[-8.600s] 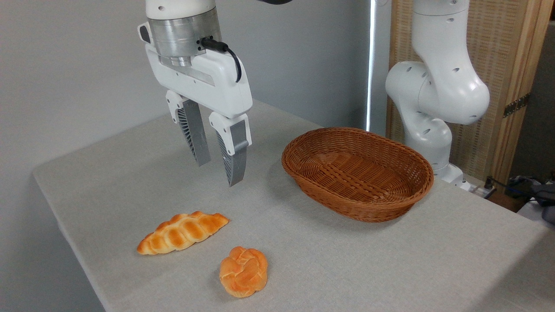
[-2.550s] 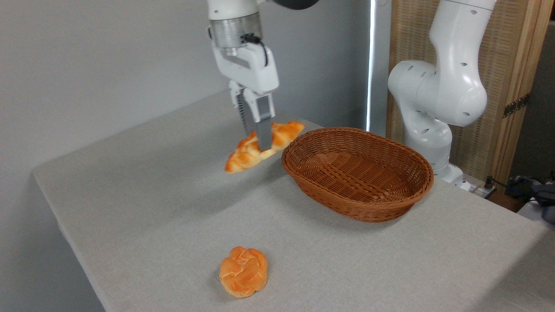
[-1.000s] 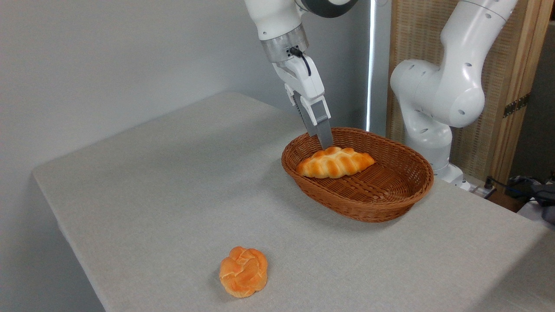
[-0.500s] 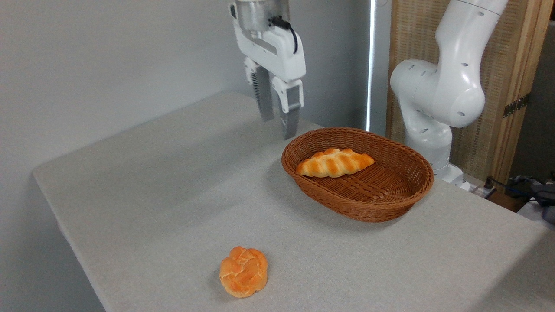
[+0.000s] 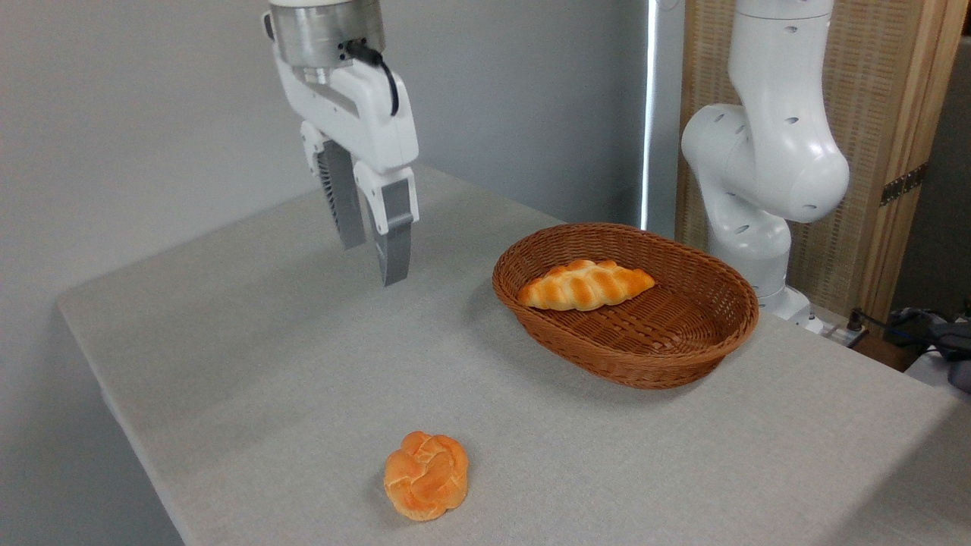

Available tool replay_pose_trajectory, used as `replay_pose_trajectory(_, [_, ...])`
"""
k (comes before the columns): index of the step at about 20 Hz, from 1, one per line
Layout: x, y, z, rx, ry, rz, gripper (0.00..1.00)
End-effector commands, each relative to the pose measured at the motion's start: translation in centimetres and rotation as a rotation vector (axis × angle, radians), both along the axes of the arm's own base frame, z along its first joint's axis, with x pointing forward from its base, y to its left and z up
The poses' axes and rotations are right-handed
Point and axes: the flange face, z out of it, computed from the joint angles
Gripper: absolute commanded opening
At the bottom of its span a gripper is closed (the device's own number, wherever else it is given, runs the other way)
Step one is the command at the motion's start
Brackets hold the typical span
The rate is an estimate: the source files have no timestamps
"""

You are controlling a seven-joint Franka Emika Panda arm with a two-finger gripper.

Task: Put bread into the basket

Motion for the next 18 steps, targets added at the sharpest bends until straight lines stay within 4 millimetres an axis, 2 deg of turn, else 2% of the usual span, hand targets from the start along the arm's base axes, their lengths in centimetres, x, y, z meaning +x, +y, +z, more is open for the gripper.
replay_pose_trajectory(1, [1.1, 1.3, 0.5, -0.031, 0.012, 0.040, 1.00])
replay_pose_trajectory(6, [1.5, 1.3, -0.4, -0.024, 0.023, 0.042, 1.00])
replay_pose_trajectory(15, [0.7, 2.0, 0.8, -0.016, 0.026, 0.110, 1.00])
replay_pose_trajectory(18, [0.6, 2.2, 0.9, 0.035, 0.016, 0.120, 1.00])
